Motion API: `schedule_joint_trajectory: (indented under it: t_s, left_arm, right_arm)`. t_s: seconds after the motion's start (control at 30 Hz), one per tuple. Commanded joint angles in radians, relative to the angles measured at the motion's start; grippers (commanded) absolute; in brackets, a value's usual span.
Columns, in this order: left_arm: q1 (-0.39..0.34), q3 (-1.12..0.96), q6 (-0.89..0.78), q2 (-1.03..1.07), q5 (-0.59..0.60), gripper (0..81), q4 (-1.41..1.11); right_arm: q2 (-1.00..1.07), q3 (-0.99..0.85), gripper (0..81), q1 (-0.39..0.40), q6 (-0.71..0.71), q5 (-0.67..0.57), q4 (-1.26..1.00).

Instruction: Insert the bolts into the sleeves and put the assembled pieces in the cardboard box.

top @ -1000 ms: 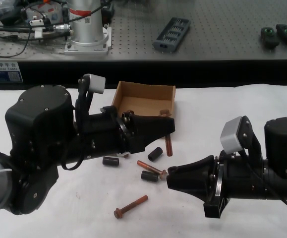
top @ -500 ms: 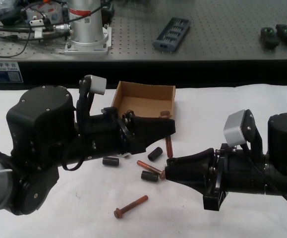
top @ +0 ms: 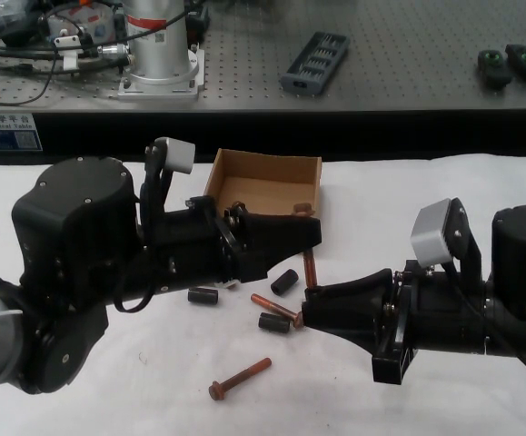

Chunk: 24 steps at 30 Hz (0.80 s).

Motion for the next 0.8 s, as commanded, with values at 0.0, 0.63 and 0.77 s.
schedule_joint_trajectory:
  t_s: [0.0,0.63,0.77]
  left_arm:
    - [-0.021,-0.013,-0.005,0.001,0.02,0.6,-0.013]
    - [-0.007,-0.013,-0.089,0.001,0.182,0.6,0.042]
    - [-0.007,-0.013,0.046,0.001,0.246,0.6,0.087]
  right_arm:
    - [0.0,-0.015,5.1,-0.003,0.004,-0.008,-0.03]
    - [-0.002,-0.021,5.1,-0.005,0.216,-0.015,-0.249]
    - [-0.002,-0.021,5.1,-0.005,0.246,-0.015,-0.256]
